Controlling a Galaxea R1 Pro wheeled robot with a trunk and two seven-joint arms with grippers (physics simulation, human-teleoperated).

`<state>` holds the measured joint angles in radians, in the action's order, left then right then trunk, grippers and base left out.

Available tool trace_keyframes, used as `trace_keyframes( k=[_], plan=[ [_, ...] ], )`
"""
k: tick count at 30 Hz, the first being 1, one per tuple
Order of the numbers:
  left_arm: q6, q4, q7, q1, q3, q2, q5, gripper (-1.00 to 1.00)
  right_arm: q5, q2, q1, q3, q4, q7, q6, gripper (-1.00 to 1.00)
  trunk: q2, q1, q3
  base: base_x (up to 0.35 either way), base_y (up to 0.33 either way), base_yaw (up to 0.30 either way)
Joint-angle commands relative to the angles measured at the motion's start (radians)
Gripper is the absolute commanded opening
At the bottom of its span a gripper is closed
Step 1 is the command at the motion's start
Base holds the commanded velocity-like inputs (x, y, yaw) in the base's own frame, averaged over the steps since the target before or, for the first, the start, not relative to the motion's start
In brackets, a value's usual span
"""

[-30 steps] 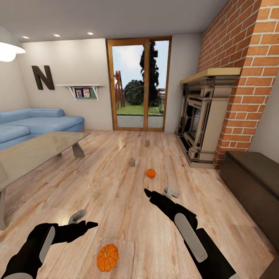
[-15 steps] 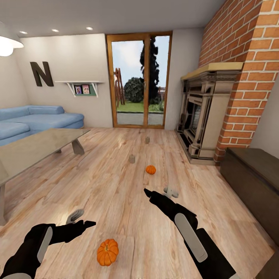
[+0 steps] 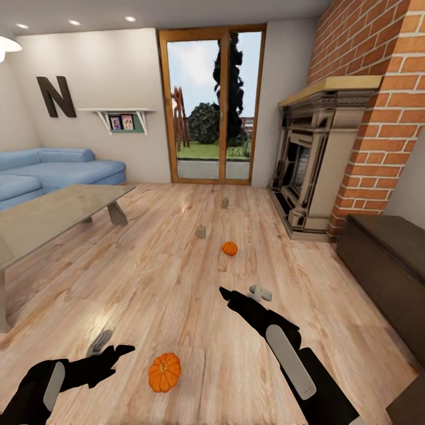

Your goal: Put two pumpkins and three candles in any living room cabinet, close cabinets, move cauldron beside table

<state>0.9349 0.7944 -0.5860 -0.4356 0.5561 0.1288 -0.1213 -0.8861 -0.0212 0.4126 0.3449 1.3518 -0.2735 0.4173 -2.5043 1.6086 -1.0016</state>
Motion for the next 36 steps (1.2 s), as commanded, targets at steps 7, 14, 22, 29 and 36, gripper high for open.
trace_keyframes(
  k=[7, 14, 22, 29, 36],
  plan=[
    [-0.016, -0.027, 0.001, -0.001, 0.032, -0.010, -0.002, 1.00, 0.001, 0.002, 0.000, -0.001, 0.004, -0.001, 0.000, 1.00, -0.002, 0.003, -0.027, 0.000, 0.000, 0.000],
    [-0.157, -0.061, 0.006, -0.006, 0.032, -0.022, -0.003, 1.00, 0.001, 0.003, 0.000, -0.001, 0.006, 0.000, 0.000, 1.00, -0.003, 0.006, -0.054, 0.000, 0.000, 0.000],
    [-0.178, -0.086, 0.007, -0.055, 0.034, 0.008, -0.003, 1.00, 0.004, 0.000, 0.000, 0.018, 0.039, 0.000, 0.000, 1.00, -0.005, 0.010, -0.085, 0.000, 0.000, 0.000],
    [-0.180, -0.090, -0.006, -0.059, 0.033, 0.012, -0.003, 1.00, 0.008, 0.000, 0.000, 0.050, 0.053, 0.000, -0.002, 1.00, -0.007, 0.013, -0.112, 0.000, 0.000, 0.000],
    [-0.176, -0.096, -0.009, -0.061, 0.033, 0.015, -0.003, 1.00, 0.005, 0.009, -0.036, 0.053, 0.171, -0.002, 0.008, 1.00, -0.008, 0.016, -0.139, 0.000, 0.000, 0.000]
  ],
)
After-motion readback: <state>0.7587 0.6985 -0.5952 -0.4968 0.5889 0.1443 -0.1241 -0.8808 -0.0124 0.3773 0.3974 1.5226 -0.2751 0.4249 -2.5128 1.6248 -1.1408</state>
